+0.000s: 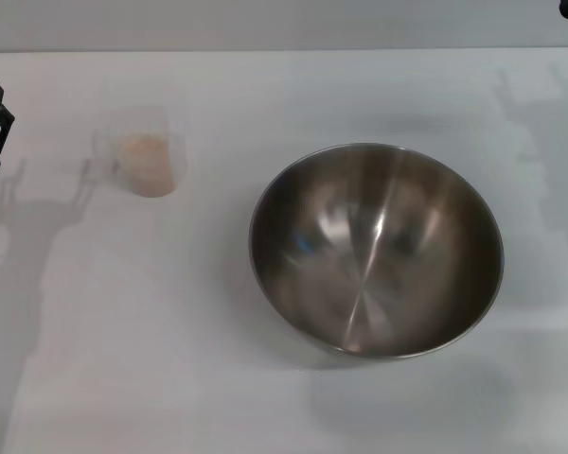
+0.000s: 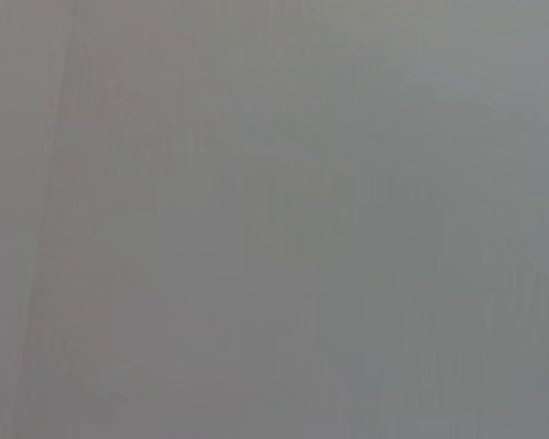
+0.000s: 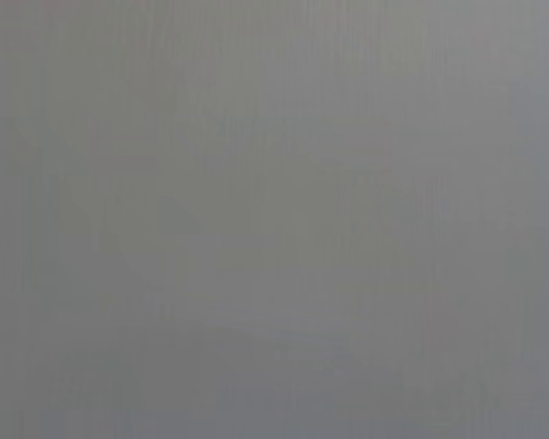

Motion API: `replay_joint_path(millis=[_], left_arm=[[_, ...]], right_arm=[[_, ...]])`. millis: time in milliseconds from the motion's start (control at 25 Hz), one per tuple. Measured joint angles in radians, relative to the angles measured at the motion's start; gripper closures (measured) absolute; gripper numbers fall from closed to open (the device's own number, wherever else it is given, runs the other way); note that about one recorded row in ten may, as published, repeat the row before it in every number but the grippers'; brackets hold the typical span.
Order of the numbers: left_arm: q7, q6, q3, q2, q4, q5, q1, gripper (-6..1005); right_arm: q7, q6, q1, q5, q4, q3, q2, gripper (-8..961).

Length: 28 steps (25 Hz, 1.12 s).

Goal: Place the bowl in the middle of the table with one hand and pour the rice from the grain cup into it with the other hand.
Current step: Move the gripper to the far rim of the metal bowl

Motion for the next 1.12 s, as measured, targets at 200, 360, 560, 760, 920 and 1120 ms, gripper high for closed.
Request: replay_joint_path(millis=[200,360,560,760,920,1120], left_arm=[[0.0,-0.001,0.002,0.0,-0.001,0.0,0.003,153],[0.0,-0.003,0.002,0.0,-0.001,0.0,0.003,154],[-0.001,-0.004,0.002,-0.001,-0.001,0.0,0.004,154],[-0.002,-0.005,0.002,-0.002,-0.001,0.0,0.004,155],[-0.001,-0.003,0.002,-0.002,-0.001,0.0,0.005,155],[-0.001,-0.002,0.002,-0.002,-0.001,0.0,0.006,154]], right_arm=[[-0.002,-0.001,0.001,-0.003,0.0,-0.001,0.0,176],[-0.001,-0.001,0.001,-0.004,0.0,-0.001,-0.001,177],[0.009,0.005,-0.001,-0.002,0.016,-0.003,-0.001,177],[0.098,0.074,-0.038,-0.046,0.129,-0.022,-0.013,177],[0.187,0.26,-0.108,-0.18,0.339,-0.021,-0.057,176],[0.344,0.504,-0.172,-0.401,0.57,-0.012,-0.124,176]])
